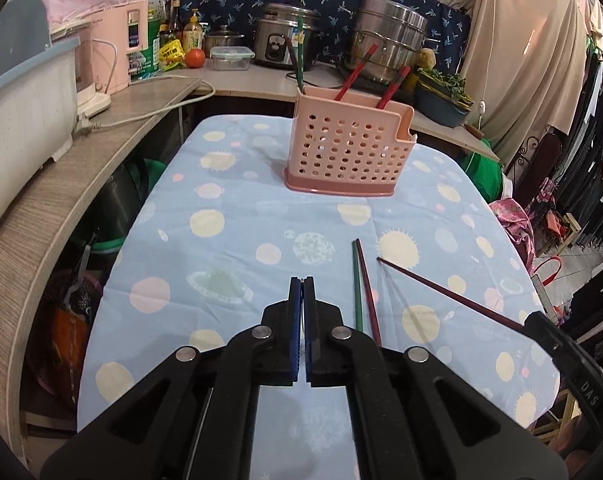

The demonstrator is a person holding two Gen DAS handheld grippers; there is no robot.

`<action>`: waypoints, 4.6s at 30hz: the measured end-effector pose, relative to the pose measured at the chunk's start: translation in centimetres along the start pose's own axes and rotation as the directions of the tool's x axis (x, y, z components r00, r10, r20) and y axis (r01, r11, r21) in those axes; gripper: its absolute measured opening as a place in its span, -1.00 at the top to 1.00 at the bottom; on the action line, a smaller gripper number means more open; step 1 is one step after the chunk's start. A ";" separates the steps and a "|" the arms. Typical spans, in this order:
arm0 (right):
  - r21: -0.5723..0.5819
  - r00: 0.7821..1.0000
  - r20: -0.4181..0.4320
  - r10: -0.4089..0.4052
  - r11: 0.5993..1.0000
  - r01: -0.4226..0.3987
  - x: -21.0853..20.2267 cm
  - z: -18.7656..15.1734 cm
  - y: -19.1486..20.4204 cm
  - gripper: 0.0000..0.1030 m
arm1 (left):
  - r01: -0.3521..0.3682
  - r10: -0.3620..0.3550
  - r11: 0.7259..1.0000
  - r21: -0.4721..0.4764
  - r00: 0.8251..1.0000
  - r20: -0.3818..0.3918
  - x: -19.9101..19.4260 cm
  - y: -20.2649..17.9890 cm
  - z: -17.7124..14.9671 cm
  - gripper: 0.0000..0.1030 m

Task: Organize utensils
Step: 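Carry the spoon and dark-red chopstick above the pink holder with both tools, then lower both items into the holder and open both tools, then move both tools back down to the last two chopsticks on the cloth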

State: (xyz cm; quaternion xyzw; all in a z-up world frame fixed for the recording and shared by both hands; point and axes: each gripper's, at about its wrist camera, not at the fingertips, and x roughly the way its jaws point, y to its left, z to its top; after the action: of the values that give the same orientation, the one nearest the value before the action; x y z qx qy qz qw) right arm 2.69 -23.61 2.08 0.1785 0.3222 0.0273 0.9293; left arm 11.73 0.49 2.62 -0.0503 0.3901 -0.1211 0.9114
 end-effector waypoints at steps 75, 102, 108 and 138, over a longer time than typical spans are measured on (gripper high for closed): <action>0.001 0.977 0.204 0.067 0.998 -0.069 15.2 26.0 2.3 0.61 | -0.068 0.066 0.998 0.013 0.991 0.117 10.2 -2.0 21.6 0.47; -0.122 0.988 0.133 0.082 0.990 -0.065 8.3 16.0 4.0 0.46 | -0.091 0.088 0.995 0.028 0.991 0.099 5.5 -2.6 15.1 0.27; -0.138 0.994 0.094 0.057 0.989 -0.043 7.1 12.5 3.6 0.35 | -0.090 0.087 0.995 0.036 0.992 0.090 4.4 -2.6 12.0 0.13; -0.254 0.980 -0.197 -0.029 0.967 -0.023 5.1 -8.7 4.9 0.34 | -0.107 0.109 0.994 0.024 0.984 -0.144 3.5 -0.4 -5.9 0.11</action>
State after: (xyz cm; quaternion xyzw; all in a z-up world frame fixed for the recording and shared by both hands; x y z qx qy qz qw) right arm 1.79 -15.48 -5.56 0.0532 0.4079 0.0848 0.9075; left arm 9.76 -0.83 -3.82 -0.0129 0.4564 -0.0780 0.8862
